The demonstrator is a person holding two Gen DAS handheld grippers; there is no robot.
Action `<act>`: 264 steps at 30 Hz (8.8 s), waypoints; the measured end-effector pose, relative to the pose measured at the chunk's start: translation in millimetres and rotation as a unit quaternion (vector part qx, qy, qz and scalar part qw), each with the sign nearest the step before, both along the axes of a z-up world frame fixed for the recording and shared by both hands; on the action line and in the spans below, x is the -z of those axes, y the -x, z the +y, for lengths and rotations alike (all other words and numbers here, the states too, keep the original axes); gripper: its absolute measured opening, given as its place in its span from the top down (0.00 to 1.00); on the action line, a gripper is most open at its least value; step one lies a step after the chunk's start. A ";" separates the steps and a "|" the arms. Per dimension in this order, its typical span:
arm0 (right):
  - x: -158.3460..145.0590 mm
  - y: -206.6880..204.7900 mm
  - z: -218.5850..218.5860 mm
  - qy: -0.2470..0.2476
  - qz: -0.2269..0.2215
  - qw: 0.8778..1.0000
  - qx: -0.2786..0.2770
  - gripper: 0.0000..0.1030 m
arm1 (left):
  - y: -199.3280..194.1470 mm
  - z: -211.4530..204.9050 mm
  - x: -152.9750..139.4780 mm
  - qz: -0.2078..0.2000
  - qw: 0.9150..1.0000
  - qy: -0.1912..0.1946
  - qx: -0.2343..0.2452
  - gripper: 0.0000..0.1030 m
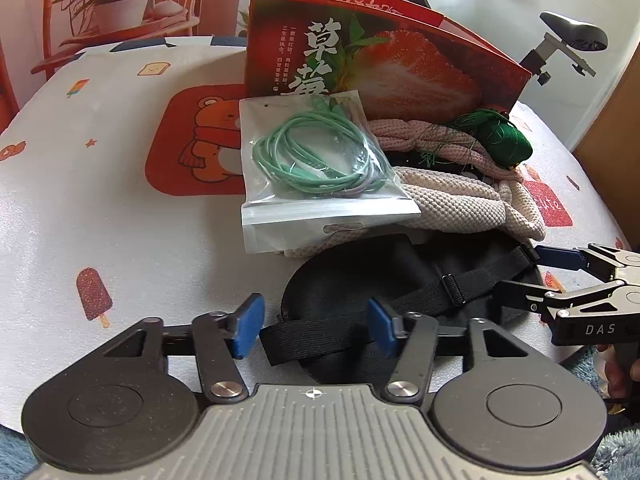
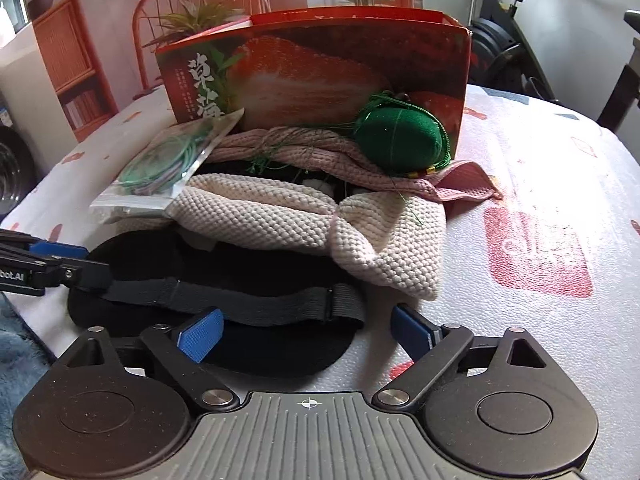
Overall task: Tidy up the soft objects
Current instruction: 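Move both open grippers toward the black strapped pad beside the box, then close both grippers on the black strapped pad, then lift the black pad with both grippers and carry it over the red box, then lower the pad into the box and open both grippers, then move both open grippers back to the cream knit towel beside the box, then close both grippers on the cream knit towel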
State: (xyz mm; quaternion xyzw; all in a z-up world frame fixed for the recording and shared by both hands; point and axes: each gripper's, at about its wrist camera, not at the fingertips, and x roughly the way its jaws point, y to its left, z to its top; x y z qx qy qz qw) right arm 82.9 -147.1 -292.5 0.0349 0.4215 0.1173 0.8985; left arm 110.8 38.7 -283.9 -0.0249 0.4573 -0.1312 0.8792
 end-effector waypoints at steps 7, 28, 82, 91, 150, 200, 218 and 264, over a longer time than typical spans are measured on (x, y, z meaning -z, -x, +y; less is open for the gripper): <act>-1.2 -2.8 -6.3 -0.057 -0.005 0.998 0.005 0.18 | 0.1 -7.9 1.1 -0.012 0.999 -0.029 0.017 0.47; -28.0 9.2 -9.3 -0.103 -0.061 0.993 -0.005 0.67 | -0.1 -6.2 1.4 -0.011 1.000 -0.019 0.015 0.47; -106.0 13.2 -29.2 -0.090 -0.221 0.971 0.030 0.93 | 21.3 11.2 -105.5 -0.217 0.972 0.092 -0.024 0.94; -129.3 -14.9 -32.8 -0.080 -0.244 0.966 0.030 0.93 | -4.7 2.8 -130.3 -0.254 0.963 0.086 -0.022 0.94; -104.7 -171.3 -23.6 0.075 -0.171 0.981 0.052 0.01 | -151.8 -56.9 -115.1 -0.190 0.978 -0.080 -0.006 0.03; 11.9 -14.9 -47.1 -0.013 -0.124 0.986 0.107 0.42 | 0.0 6.2 2.0 -0.039 0.995 0.062 -0.070 0.35; 15.7 -16.3 -50.4 -0.027 -0.113 0.988 0.103 0.51 | -16.6 9.3 13.7 -0.055 0.986 0.122 -0.099 0.31; 19.4 -17.2 -54.2 -0.040 -0.106 0.988 0.105 0.50 | -16.4 2.8 24.0 -0.059 0.991 0.105 -0.052 0.76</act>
